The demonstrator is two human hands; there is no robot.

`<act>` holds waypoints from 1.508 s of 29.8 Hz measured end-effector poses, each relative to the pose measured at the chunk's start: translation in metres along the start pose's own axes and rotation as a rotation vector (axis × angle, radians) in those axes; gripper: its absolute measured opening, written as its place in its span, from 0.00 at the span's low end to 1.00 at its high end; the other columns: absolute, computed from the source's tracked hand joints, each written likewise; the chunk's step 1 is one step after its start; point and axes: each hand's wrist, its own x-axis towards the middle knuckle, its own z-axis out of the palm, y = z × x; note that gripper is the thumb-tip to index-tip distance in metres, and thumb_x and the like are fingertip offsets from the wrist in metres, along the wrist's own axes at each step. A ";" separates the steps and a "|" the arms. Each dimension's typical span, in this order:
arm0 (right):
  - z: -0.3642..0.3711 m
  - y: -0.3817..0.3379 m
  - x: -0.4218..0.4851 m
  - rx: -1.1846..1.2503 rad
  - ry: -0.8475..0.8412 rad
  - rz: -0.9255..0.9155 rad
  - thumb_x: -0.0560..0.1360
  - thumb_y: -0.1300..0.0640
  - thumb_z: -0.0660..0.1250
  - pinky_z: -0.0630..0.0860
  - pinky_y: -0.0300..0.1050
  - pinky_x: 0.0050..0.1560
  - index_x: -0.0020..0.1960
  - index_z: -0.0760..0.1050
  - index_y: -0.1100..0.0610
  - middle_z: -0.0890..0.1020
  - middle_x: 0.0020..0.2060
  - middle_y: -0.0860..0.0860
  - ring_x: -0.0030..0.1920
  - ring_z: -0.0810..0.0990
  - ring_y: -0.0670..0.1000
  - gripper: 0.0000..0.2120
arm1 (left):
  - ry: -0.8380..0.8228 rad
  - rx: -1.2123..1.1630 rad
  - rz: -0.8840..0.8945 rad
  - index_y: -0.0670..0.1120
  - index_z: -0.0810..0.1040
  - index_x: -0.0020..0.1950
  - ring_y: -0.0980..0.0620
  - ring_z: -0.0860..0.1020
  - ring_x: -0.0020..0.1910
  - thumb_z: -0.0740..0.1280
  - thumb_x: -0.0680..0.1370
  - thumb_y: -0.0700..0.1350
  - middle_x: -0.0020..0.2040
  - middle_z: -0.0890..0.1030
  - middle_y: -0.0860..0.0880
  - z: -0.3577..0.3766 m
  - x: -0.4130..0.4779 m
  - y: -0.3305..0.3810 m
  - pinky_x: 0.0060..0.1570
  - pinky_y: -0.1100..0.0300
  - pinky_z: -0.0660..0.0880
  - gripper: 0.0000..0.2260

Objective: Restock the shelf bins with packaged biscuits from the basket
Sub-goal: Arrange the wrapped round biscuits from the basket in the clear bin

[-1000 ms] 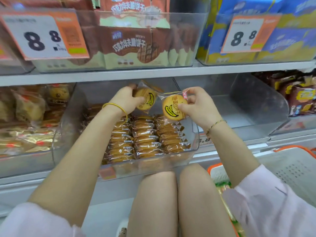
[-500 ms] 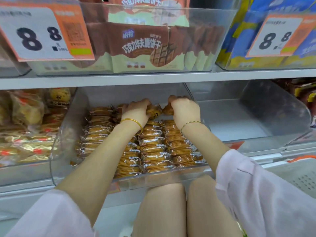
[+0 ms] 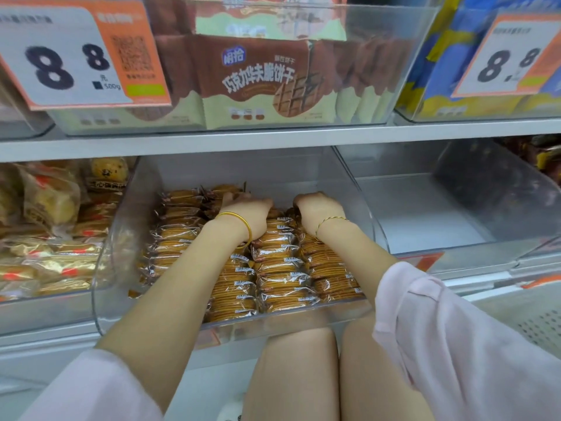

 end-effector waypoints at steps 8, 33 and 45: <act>-0.011 0.001 -0.009 0.153 0.053 -0.006 0.75 0.70 0.57 0.76 0.52 0.56 0.70 0.63 0.60 0.75 0.60 0.61 0.58 0.76 0.61 0.24 | 0.063 -0.056 -0.053 0.50 0.68 0.67 0.43 0.67 0.64 0.55 0.76 0.35 0.62 0.74 0.43 -0.001 -0.010 0.008 0.66 0.45 0.58 0.22; 0.168 0.235 -0.327 0.617 -0.031 0.779 0.76 0.69 0.57 0.74 0.46 0.56 0.63 0.74 0.55 0.78 0.60 0.53 0.59 0.76 0.55 0.19 | -0.279 -1.120 0.360 0.47 0.77 0.48 0.53 0.77 0.34 0.55 0.77 0.33 0.43 0.81 0.48 0.121 -0.100 0.327 0.43 0.58 0.76 0.13; 0.236 0.242 -0.283 0.028 -0.240 0.743 0.77 0.58 0.59 0.70 0.55 0.56 0.73 0.56 0.48 0.62 0.69 0.58 0.64 0.67 0.62 0.26 | -0.340 -1.104 0.234 0.46 0.75 0.45 0.53 0.77 0.35 0.54 0.76 0.31 0.41 0.81 0.46 0.125 -0.089 0.330 0.38 0.64 0.72 0.14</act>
